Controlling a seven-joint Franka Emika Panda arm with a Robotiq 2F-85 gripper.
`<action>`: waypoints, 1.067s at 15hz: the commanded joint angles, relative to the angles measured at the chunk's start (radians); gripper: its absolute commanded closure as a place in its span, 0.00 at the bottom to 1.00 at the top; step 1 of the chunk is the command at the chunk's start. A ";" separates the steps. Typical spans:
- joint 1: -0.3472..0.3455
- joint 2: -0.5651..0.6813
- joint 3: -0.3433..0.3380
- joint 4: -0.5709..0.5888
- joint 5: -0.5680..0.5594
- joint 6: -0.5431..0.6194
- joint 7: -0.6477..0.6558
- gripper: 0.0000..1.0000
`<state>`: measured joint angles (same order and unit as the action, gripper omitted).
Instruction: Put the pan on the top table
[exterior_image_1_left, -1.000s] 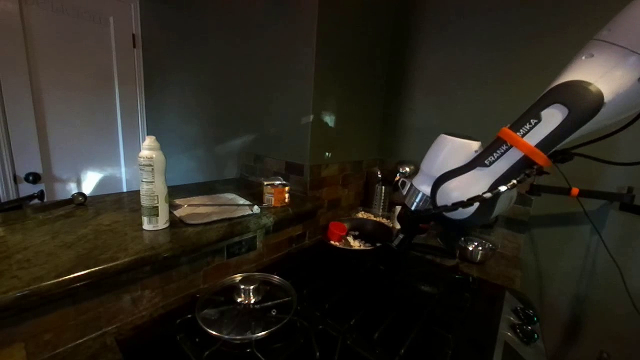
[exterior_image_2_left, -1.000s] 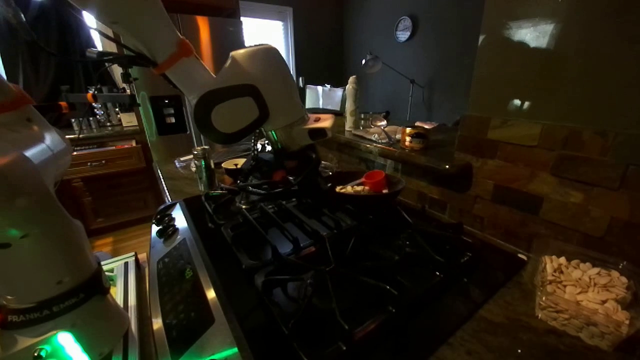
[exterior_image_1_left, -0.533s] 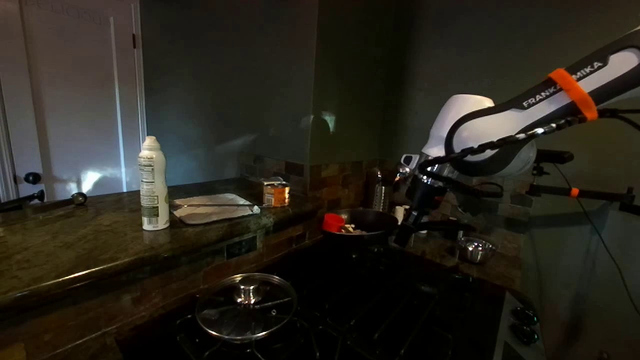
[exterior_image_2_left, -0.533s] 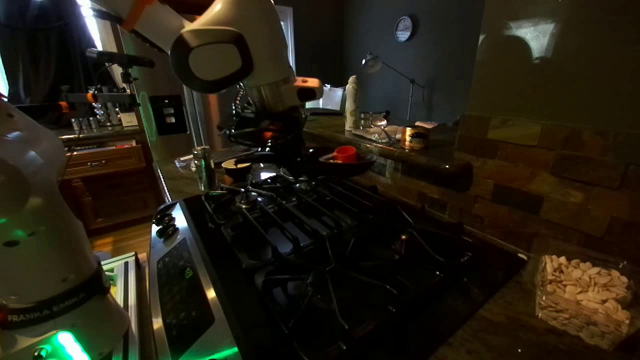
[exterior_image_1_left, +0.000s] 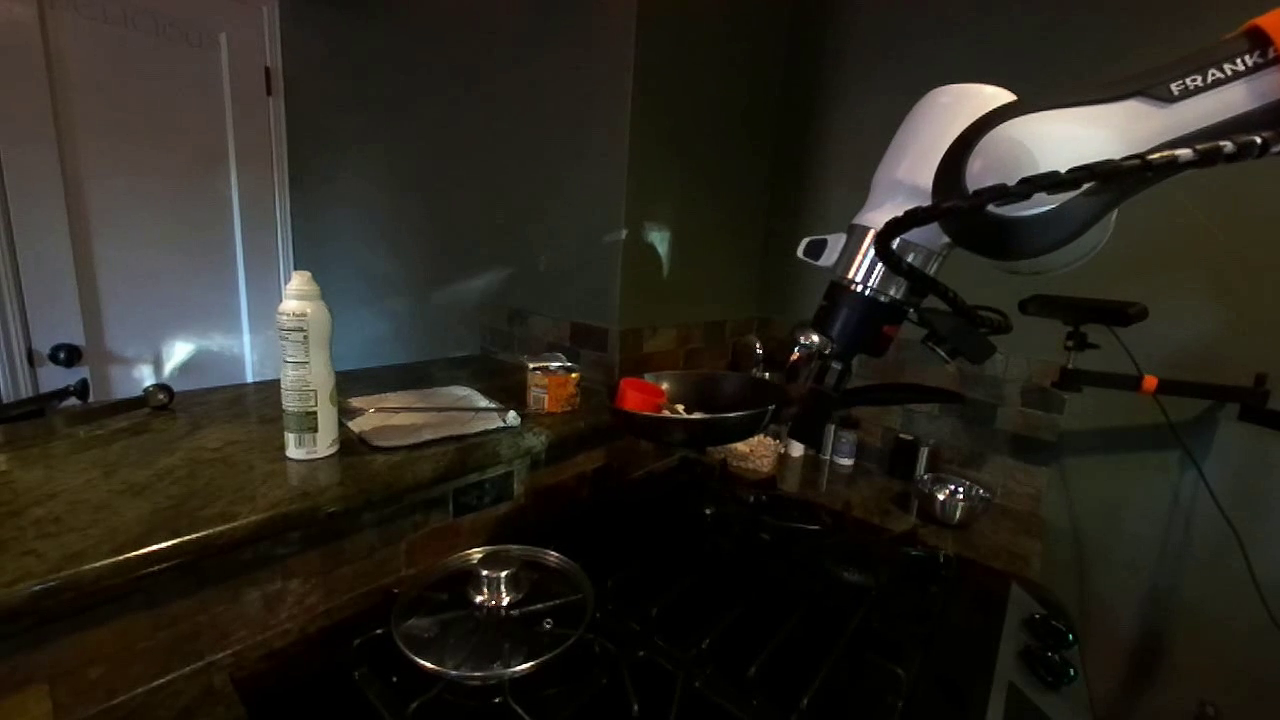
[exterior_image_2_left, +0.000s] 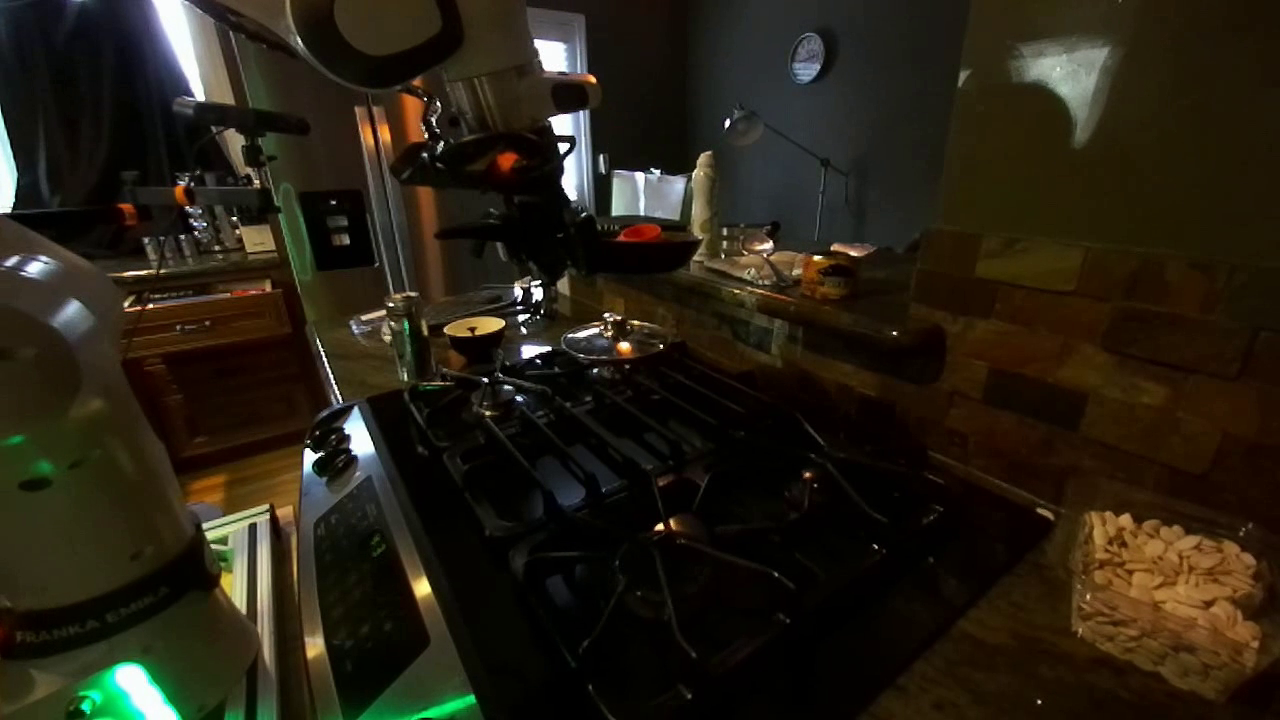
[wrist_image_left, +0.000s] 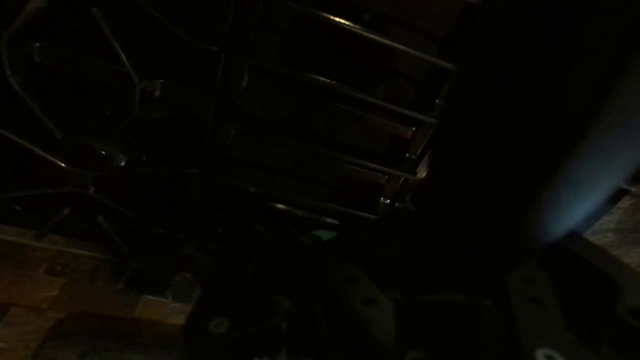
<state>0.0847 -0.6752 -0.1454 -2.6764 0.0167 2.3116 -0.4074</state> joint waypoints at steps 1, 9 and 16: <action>0.001 0.000 -0.001 0.001 -0.001 -0.002 0.001 1.00; 0.029 0.213 0.132 0.245 0.014 -0.013 0.182 1.00; 0.020 0.517 0.247 0.595 -0.007 -0.042 0.449 1.00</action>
<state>0.1156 -0.3034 0.0562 -2.2633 0.0161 2.3044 -0.0825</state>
